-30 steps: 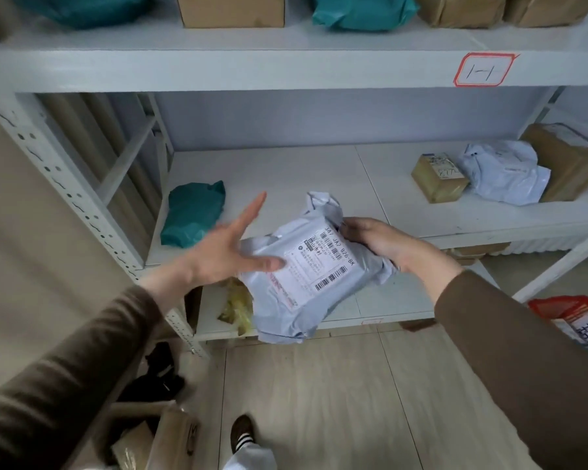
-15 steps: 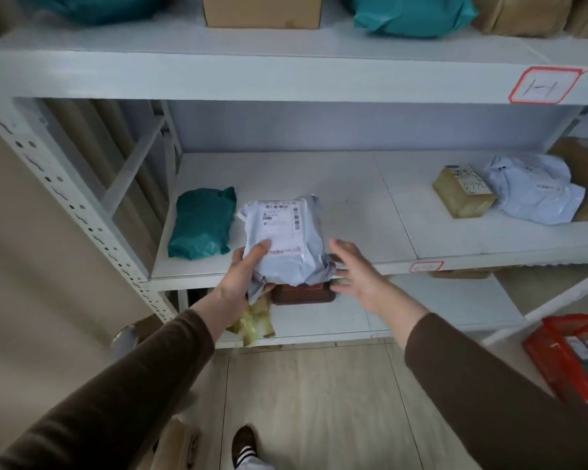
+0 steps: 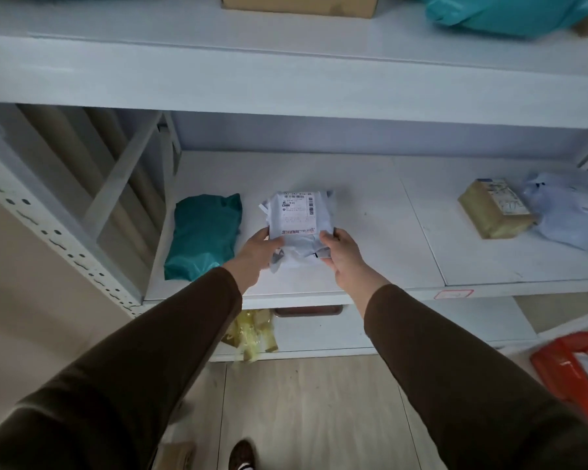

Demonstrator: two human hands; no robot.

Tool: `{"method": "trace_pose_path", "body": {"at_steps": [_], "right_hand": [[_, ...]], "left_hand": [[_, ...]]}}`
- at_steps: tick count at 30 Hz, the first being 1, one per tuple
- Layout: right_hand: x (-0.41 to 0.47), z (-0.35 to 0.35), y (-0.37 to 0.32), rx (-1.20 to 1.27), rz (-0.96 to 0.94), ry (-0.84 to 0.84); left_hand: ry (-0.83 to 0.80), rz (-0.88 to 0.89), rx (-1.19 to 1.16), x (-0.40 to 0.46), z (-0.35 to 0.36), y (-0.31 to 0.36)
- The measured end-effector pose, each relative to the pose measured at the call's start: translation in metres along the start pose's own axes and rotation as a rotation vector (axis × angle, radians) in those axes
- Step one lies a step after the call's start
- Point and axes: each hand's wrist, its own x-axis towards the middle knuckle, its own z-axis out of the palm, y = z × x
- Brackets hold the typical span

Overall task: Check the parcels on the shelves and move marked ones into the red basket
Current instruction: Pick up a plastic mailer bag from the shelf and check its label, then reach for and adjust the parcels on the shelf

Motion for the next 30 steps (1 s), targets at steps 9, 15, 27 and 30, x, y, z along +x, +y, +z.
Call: {"method": "trace_pose_path", "body": {"at_steps": [9, 15, 27, 30], "right_hand": [[0.063, 0.019, 0.003, -0.536, 0.046, 0.216], [0.003, 0.071, -0.009, -0.766, -0.807, 0.394], [-0.021, 0.177, 0.044, -0.179, 0.296, -0.274], [-0.048, 0.151, 0.032, -0.118, 0.270, -0.342]], "left_hand": [[-0.048, 0.009, 0.109, 0.030, -0.007, 0.013], [0.394, 0.228, 0.224, 0.035, -0.091, -0.004], [0.230, -0.214, -0.200, 0.033, -0.176, -0.051], [0.101, -0.242, -0.351, -0.011, -0.168, -0.047]]}}
